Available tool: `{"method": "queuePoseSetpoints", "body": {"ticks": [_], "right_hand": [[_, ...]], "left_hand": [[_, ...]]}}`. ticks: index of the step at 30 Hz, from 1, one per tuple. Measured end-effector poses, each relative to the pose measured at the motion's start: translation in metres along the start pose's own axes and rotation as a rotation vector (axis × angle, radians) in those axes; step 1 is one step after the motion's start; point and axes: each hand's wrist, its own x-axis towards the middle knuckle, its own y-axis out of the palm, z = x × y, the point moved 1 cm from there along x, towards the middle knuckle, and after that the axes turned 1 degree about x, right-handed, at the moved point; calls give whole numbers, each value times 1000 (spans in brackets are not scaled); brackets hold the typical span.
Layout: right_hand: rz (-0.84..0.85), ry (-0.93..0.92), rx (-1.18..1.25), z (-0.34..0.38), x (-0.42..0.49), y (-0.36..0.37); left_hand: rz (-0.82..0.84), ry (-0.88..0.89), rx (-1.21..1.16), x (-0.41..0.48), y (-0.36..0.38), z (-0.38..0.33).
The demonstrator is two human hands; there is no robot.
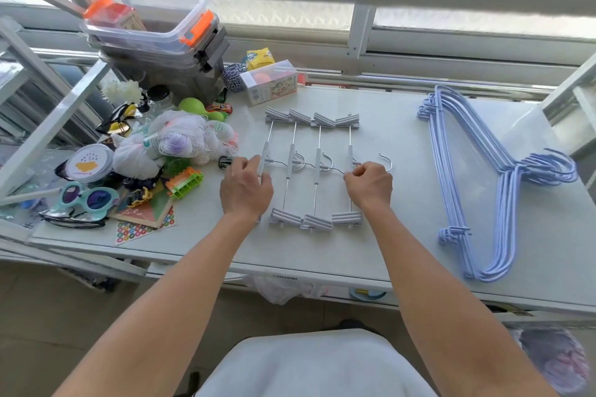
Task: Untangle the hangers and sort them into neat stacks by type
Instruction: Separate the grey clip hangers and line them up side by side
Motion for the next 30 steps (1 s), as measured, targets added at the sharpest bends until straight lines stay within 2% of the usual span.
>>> {"method": "queuePoseSetpoints", "body": {"ticks": [2, 3, 6, 9, 11, 13, 15, 16, 19, 21, 26, 30], "right_hand": [[10, 5, -4, 0, 0, -1], [10, 10, -9, -1, -1, -2], [13, 19, -17, -1, -2, -4], [38, 35, -10, -1, -2, -5], [52, 50, 0, -1, -1, -5], [57, 63, 18, -2, 0, -5], [58, 68, 36, -3, 0, -6], [57, 68, 40, -3, 0, -6], [61, 58, 42, -3, 0, -5], [74, 55, 49, -3, 0, -6], [84, 43, 41, -5, -2, -10], [80, 35, 35, -5, -3, -10]], "left_hand": [[-40, 137, 53, -1, 3, -7], [-5, 173, 97, -2, 5, -10], [147, 165, 229, -1, 11, -19], [192, 115, 223, 0, 14, -24], [179, 84, 218, 0, 14, -25], [94, 86, 209, -4, 14, -29], [13, 157, 180, -9, 13, -37], [40, 215, 184, -12, 15, -42], [259, 315, 267, -19, 24, -56], [313, 291, 274, -19, 28, -62], [326, 96, 143, -19, 30, -69], [332, 51, 121, -19, 28, -70]]}}
